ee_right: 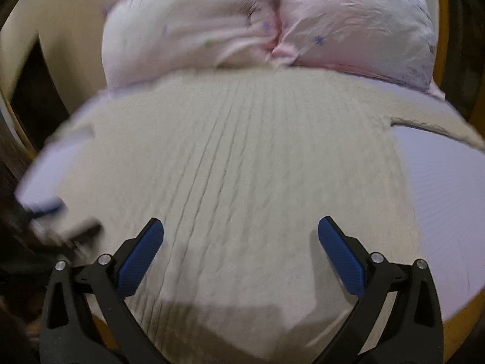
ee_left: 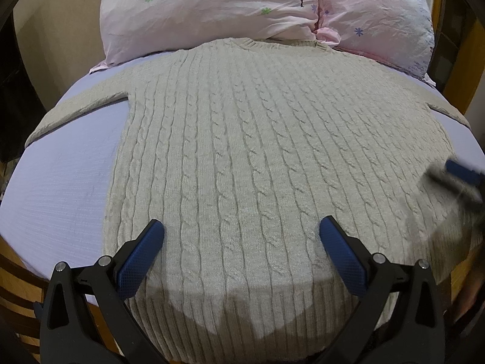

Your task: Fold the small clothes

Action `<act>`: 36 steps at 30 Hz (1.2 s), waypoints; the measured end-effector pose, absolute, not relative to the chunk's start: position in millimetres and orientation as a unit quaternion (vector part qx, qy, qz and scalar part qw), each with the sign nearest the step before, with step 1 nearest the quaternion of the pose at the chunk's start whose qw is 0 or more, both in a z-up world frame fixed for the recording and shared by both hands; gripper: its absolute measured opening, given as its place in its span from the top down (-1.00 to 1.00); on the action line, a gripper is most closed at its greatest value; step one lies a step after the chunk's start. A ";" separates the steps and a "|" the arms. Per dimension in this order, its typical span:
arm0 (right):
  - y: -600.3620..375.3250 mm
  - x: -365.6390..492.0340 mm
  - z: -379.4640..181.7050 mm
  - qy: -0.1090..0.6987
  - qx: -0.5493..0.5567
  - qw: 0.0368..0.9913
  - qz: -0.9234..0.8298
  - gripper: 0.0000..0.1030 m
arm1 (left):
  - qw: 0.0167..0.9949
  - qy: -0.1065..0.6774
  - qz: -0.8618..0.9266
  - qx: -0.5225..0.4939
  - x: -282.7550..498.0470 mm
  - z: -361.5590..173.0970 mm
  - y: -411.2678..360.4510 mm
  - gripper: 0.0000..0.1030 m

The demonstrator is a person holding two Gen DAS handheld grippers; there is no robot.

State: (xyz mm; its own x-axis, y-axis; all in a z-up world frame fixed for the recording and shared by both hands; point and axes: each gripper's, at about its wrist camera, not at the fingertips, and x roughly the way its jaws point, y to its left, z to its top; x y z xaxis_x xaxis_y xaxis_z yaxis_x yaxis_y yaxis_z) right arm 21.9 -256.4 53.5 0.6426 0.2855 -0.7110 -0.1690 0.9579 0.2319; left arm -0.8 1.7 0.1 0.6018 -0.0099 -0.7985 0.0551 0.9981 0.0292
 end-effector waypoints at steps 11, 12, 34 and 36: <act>-582.3 136.6 68.2 0.357 0.360 0.840 -0.193 -0.10 | 0.954 0.286 -0.077 -0.036 -7.6 41.3 43.9 -0.97; -601.1 143.7 60.8 0.361 0.377 0.826 -0.213 -0.05 | 0.959 0.274 -0.063 -0.035 -4.7 46.6 51.0 -0.97; -465.2 210.7 160.3 0.254 0.222 0.940 -0.043 0.86 | 0.938 0.251 0.126 -0.205 46.1 59.3 240.3 -0.97; -385.6 217.4 174.4 0.255 0.176 0.950 0.050 0.86 | 0.933 0.247 0.137 -0.221 45.8 60.6 252.1 -0.97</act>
